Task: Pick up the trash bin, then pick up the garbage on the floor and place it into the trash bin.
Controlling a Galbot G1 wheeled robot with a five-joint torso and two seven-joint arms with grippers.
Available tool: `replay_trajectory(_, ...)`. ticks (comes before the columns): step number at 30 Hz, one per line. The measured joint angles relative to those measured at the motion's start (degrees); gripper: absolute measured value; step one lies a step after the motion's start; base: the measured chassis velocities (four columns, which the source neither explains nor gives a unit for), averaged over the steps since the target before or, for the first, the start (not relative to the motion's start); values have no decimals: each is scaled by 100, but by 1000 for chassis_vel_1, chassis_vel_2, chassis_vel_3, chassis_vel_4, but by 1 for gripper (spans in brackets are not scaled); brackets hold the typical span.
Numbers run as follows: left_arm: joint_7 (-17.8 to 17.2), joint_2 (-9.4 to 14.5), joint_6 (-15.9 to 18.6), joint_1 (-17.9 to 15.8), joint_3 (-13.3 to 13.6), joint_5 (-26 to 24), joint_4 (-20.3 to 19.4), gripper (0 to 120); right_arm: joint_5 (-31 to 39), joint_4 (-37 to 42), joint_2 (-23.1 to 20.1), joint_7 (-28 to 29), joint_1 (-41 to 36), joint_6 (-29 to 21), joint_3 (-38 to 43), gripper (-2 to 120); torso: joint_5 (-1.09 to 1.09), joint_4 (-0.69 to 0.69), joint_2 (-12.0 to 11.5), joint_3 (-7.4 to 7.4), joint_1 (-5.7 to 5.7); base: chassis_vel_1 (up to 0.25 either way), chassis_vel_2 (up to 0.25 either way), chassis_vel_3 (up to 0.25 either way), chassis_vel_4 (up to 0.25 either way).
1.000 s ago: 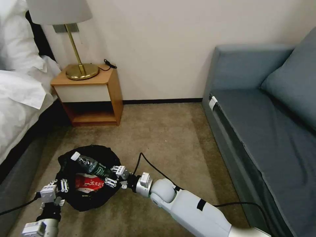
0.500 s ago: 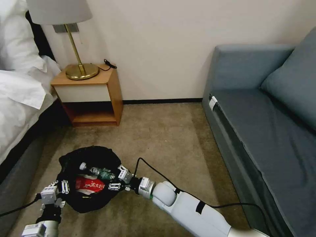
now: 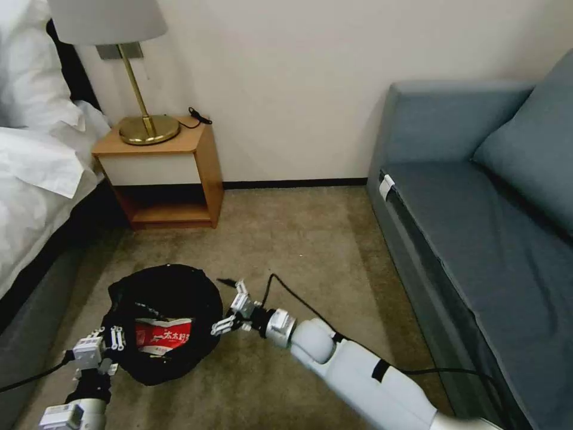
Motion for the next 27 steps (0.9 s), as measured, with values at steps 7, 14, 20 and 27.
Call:
replay_trajectory(7,-179,-180,44,-227,131,-1015,57,6,241,53,-552,-181,108,34,997,100,0,-1,0,0,0,0,0,0,0)
replay_trajectory(14,-575,-455,400,-327,220,-1731,43,6,272,7,-872,-311,-23,-59,1601,100,0,-1,0,0,0,0,0,0,0)
replay_trajectory(20,-970,-510,783,-343,216,-2488,-40,6,236,122,-974,-366,-224,-169,1803,100,0,-1,0,0,0,0,0,0,0)
replay_trajectory(27,-1301,-505,1192,-315,197,-3412,-104,6,196,463,-1028,-369,-434,-354,1884,100,0,0,0,0,0,0,0,0,0)
